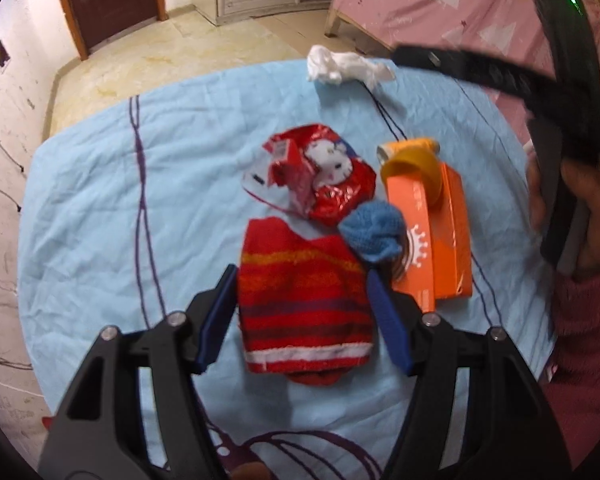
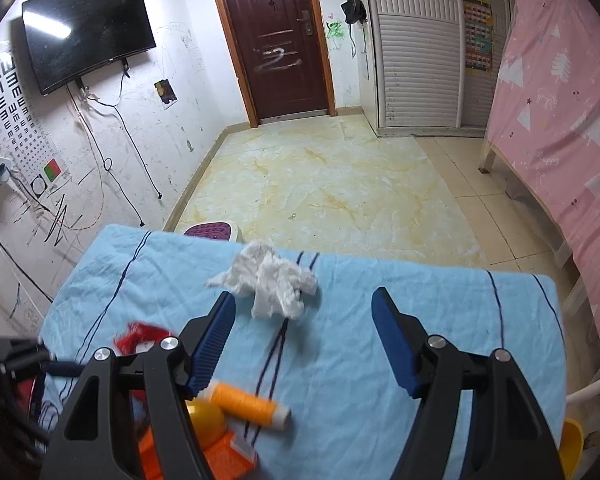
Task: Collect trash
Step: 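Grasp the red striped sock with the left tool while the right tool grasps the white tissue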
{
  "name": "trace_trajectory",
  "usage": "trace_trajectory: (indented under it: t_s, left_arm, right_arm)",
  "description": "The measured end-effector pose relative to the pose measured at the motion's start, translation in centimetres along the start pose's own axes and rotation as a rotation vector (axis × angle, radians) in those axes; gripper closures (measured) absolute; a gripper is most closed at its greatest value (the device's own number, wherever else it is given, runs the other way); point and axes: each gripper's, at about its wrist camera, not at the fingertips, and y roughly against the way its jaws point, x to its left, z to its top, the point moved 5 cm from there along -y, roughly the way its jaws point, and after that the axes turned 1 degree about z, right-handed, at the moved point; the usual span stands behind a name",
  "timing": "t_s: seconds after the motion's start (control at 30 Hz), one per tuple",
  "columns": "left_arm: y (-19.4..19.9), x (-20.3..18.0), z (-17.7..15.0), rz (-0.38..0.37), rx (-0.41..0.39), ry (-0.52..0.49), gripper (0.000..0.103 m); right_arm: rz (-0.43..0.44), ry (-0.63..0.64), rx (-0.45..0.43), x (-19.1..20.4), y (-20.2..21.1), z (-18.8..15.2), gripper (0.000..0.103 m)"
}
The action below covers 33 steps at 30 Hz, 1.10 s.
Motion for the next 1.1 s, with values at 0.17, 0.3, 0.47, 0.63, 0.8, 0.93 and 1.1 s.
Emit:
trace_trajectory:
  t_s: [0.17,0.3,0.47,0.63,0.8,0.93,1.1]
  left_arm:
    - [-0.4,0.0,-0.2,0.011,-0.007,-0.031,0.046]
    - [-0.4,0.0,-0.4,0.023,-0.018,-0.065,0.058]
    - [-0.1,-0.4,-0.7,0.027,-0.032,-0.095,0.068]
    - [-0.2,-0.9,-0.7,0.021,-0.034,-0.090,0.069]
    - [-0.1,-0.8,-0.7,0.033,-0.038,-0.080,0.071]
    - [0.2,-0.5,-0.9,0.045,-0.042,-0.069,0.076]
    - [1.2,-0.4,-1.0,0.073,-0.057,-0.062,0.079]
  right_arm:
    - [0.030,0.025,0.025,1.2,-2.4,0.8,0.039]
    - [0.035,0.053,0.062,2.0,-4.7,0.8,0.039]
    - [0.024,0.065,0.094,2.3,-6.6,0.5,0.039]
    - [0.013,0.059,0.098,2.2,-6.8,0.4,0.041]
    - [0.000,0.072,0.103,2.4,-6.4,0.1,0.068]
    - [0.001,0.079,0.079,2.8,-5.5,0.0,0.078]
    - [0.016,0.072,0.041,2.9,-3.5,0.0,0.078]
